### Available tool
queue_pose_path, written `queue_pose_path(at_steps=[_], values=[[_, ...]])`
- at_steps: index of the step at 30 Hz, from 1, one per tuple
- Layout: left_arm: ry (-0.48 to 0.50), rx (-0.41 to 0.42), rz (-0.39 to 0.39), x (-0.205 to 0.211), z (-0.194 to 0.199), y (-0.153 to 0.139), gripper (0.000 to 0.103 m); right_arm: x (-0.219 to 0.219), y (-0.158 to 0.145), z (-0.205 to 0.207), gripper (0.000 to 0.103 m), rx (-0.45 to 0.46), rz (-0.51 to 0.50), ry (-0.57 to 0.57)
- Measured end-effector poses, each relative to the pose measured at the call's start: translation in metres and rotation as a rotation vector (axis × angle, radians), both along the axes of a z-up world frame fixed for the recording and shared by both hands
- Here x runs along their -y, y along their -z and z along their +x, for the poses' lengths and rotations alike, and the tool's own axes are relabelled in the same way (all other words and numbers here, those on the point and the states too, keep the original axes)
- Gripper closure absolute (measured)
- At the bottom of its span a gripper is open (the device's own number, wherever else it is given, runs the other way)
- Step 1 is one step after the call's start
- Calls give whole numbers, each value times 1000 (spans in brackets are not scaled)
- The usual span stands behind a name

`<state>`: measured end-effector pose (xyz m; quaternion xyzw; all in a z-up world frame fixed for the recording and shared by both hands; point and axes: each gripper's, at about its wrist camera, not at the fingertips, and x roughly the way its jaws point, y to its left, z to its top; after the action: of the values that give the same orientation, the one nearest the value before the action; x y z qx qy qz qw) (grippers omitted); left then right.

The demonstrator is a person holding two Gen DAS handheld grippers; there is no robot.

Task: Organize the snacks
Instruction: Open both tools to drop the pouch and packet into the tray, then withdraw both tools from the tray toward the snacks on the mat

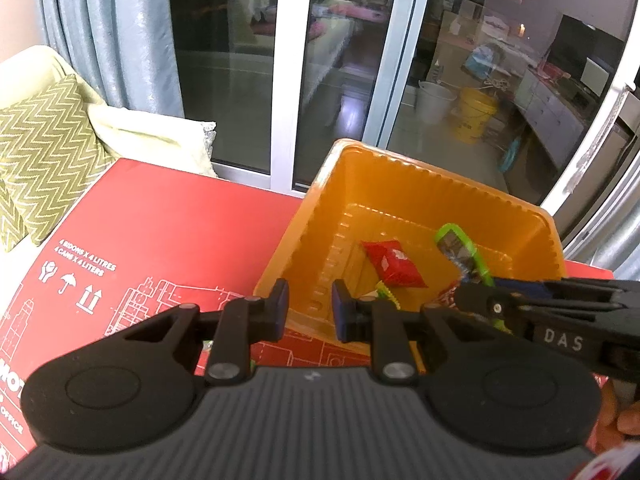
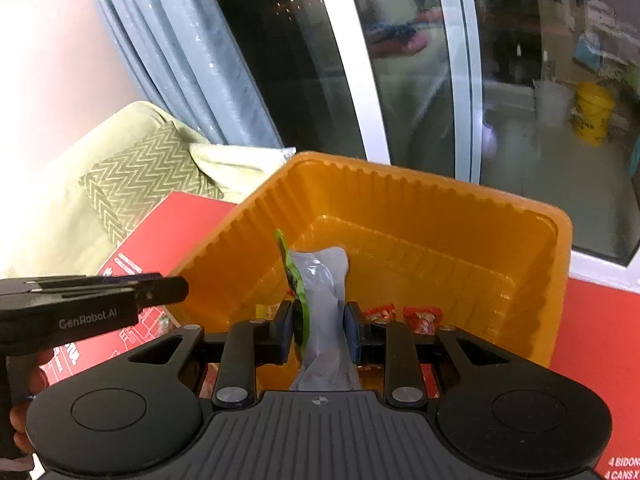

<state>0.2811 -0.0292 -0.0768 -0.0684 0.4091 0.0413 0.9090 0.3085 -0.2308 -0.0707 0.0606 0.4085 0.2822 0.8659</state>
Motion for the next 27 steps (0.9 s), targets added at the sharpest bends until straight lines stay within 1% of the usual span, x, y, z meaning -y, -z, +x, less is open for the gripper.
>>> queue_pose_path(at_steps=[4,8,11,13,15,27], values=[[-4,0,-5,-2,-5,-2,83,-7,-1,1,76,10,-30,8],[-9,0,-14,-3,-10,-4,82,-7,-4,-2,76,9,-32,0],[-9,0,-16,-2,-15,-6,82,-6,-6,-5,73,7,-36,-2],[-12,0,-17,-1,-18,-7,81,-5,-8,-9,60,6,-37,0],[-15,1,-19,-1,-22,-10,80,-2,-12,-13,56,14,-35,8],[-20,9,-16,13,-60,-21,78,15,-32,-50,54,35,-33,13]])
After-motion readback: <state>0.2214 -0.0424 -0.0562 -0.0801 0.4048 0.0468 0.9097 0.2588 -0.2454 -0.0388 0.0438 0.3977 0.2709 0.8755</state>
